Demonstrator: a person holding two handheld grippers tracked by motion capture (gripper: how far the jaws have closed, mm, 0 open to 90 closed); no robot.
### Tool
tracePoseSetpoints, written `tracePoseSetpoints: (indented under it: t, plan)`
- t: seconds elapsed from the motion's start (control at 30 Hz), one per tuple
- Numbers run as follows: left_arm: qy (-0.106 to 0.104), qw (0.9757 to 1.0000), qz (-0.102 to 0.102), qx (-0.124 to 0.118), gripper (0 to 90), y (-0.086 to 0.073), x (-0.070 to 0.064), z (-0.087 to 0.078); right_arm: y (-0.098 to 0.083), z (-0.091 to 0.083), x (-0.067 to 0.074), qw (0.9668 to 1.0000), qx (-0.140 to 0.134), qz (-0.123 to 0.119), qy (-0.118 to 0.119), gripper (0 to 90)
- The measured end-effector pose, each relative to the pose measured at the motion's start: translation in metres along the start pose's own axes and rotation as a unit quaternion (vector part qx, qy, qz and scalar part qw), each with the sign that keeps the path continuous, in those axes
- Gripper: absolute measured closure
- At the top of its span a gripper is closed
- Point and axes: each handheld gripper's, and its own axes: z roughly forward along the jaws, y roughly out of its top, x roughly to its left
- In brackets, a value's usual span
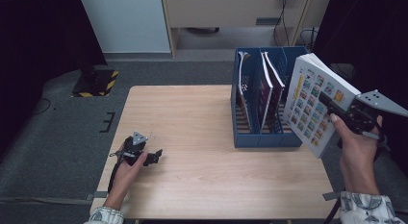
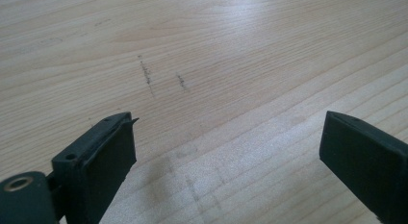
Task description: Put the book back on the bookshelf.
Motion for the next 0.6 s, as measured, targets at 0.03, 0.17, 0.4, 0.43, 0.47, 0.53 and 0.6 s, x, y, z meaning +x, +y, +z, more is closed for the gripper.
tracePoseSetpoints:
  t: [0.03,0.17,0.4,0.43,0.47,0.53,0.6]
  plan:
    - [0.000,1.0000,0.000,-0.001,5.2,0.000,0.000,0.000,0.000,0.002,-0.001,1.0000,0.002,0.000,-0.004,73.8]
    - [-0.001,1.0000,-0.001,-0.002,5.2,0.000,0.000,0.000,0.002,0.009,-0.005,0.9998,-0.004,0.003,-0.019,73.8]
    - [0.001,1.0000,-0.001,-0.002,5.2,0.001,0.001,0.000,0.006,0.024,-0.009,0.9994,-0.004,0.010,-0.033,73.8]
    - [0.000,1.0000,-0.001,-0.002,5.2,0.000,0.001,0.000,0.006,0.026,-0.008,0.9993,-0.004,0.010,-0.036,73.8]
    - [0.000,1.0000,0.000,-0.002,5.2,0.000,0.001,0.000,0.007,0.028,-0.008,0.9992,-0.005,0.010,-0.037,73.8]
    - [0.000,1.0000,0.000,-0.002,5.2,0.000,0.001,0.000,0.007,0.032,-0.008,0.9992,-0.006,0.011,-0.039,73.8]
    - [0.000,1.0000,0.000,-0.002,5.2,0.000,0.001,0.000,0.007,0.035,-0.009,0.9991,-0.004,0.012,-0.040,73.8]
